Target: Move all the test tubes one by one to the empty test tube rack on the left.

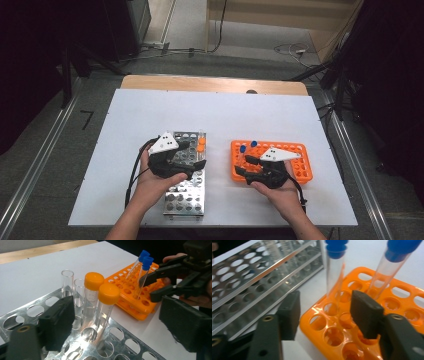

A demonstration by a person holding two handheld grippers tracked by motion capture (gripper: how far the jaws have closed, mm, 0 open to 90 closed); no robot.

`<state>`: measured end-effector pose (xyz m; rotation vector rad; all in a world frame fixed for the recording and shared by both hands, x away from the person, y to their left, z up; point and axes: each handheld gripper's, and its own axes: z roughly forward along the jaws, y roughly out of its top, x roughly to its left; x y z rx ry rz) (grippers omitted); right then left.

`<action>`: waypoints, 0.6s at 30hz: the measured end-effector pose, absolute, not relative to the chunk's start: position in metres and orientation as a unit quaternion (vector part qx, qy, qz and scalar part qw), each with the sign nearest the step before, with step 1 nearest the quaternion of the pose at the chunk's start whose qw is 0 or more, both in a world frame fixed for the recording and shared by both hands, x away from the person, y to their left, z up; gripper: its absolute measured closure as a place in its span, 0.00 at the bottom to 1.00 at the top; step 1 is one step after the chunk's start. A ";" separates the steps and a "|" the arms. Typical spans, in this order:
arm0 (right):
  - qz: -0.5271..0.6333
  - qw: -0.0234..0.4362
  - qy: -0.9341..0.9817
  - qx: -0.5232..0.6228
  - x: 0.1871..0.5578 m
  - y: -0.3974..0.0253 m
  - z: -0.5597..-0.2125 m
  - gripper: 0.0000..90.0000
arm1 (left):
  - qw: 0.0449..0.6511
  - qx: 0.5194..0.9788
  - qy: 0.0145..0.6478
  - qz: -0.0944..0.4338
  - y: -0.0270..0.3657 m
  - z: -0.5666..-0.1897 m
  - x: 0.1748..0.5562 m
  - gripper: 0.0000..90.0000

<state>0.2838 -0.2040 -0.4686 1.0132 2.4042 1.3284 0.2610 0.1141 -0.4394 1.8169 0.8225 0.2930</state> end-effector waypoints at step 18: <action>0.436 0.159 0.810 0.358 0.284 -0.191 -0.476 0.83 | 0.544 0.753 0.345 0.135 0.117 -0.434 0.250 0.03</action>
